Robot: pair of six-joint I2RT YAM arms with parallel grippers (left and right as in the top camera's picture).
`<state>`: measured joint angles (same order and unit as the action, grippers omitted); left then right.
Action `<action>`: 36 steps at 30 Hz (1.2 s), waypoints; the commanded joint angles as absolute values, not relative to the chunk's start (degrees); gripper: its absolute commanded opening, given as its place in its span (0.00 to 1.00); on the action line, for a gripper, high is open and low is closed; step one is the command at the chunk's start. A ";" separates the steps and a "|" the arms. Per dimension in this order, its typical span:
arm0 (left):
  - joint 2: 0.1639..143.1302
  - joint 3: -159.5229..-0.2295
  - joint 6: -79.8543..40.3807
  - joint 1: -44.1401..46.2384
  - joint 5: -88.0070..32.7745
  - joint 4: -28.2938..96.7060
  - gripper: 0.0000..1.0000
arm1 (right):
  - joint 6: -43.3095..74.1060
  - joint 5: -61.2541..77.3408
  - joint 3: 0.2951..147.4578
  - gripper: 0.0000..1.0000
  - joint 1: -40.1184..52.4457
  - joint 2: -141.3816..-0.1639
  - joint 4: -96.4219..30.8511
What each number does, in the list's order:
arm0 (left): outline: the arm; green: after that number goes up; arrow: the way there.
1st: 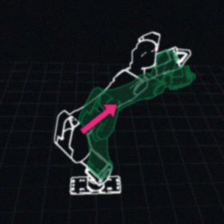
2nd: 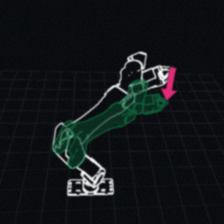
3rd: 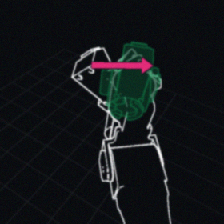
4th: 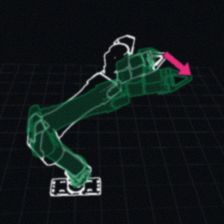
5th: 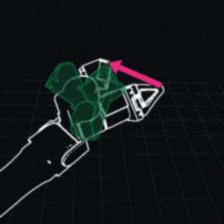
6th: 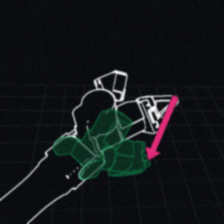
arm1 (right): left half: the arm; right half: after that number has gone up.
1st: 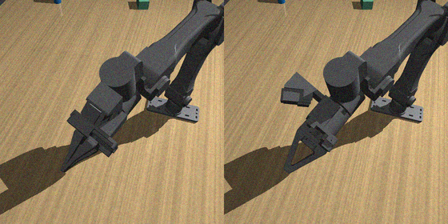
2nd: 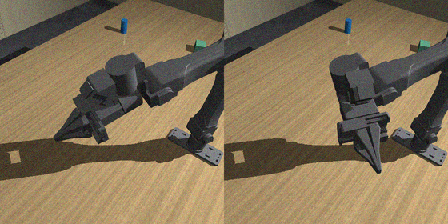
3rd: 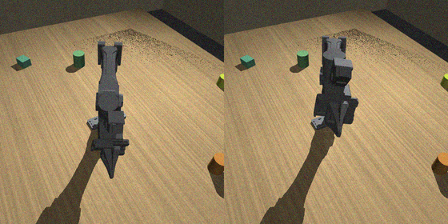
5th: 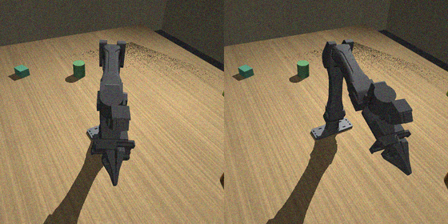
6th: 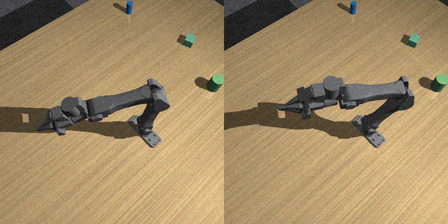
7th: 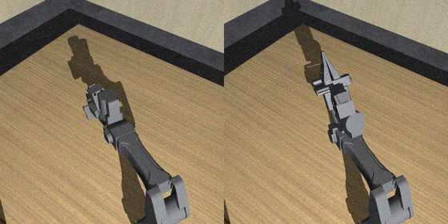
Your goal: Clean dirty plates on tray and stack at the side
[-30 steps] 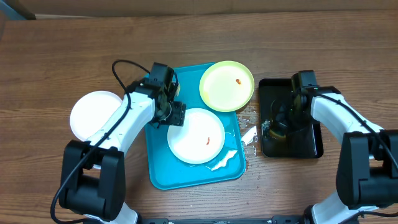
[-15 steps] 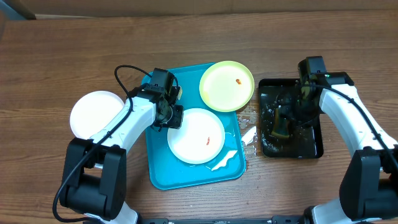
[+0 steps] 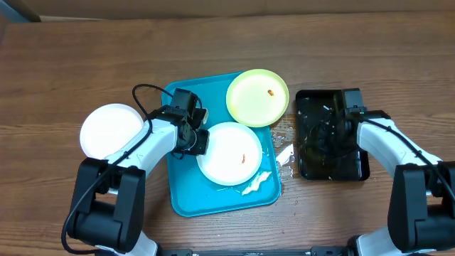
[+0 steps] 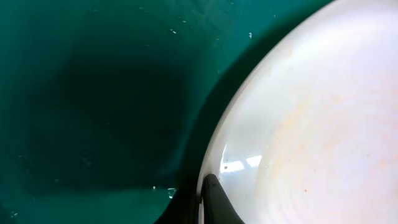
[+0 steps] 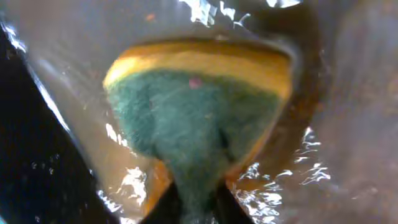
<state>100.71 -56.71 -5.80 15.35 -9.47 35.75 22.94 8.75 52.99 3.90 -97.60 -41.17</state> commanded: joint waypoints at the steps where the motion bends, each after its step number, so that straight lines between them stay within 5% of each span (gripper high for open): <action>1: 101.67 -55.18 -8.29 15.66 -10.46 36.01 0.04 | 23.79 7.81 52.51 0.04 4.43 -97.06 -41.78; 8: 101.47 -55.24 -10.28 15.66 -10.13 38.35 0.04 | 22.06 6.48 61.95 0.04 4.45 -95.11 -53.06; 9: 101.47 -55.24 -10.28 15.66 -10.11 38.61 0.04 | 22.06 6.52 63.31 0.07 4.45 -94.74 -54.61; 11: 101.47 -55.24 -10.28 15.66 -10.13 38.72 0.04 | 22.09 6.57 65.17 0.32 4.45 -94.35 -56.60; 13: 101.47 -55.24 -10.28 15.66 -10.13 38.54 0.17 | 22.11 6.76 65.98 0.47 4.45 -94.32 -57.56; 16: 101.47 -55.24 -10.31 15.68 -10.13 38.50 0.33 | 22.11 6.87 64.97 0.54 4.45 -94.35 -56.62; 20: 101.58 -55.09 -10.28 15.75 -9.98 37.95 0.29 | 22.61 6.07 61.39 0.55 4.45 -94.41 -51.59; 23: 101.58 -54.50 -10.31 15.77 -9.96 36.75 0.04 | 24.08 6.09 58.15 0.54 4.45 -94.43 -47.81; 30: 101.56 -54.02 -10.31 15.77 -9.91 36.60 0.04 | 24.10 6.07 51.57 0.46 4.45 -94.52 -40.64; 34: 101.56 -54.04 -10.31 15.77 -9.17 37.12 0.04 | 24.23 6.04 49.60 0.06 4.45 -94.52 -39.13; 36: 101.56 -54.04 -10.33 15.77 -8.29 37.91 0.04 | 24.16 6.04 50.26 0.04 4.45 -94.37 -40.23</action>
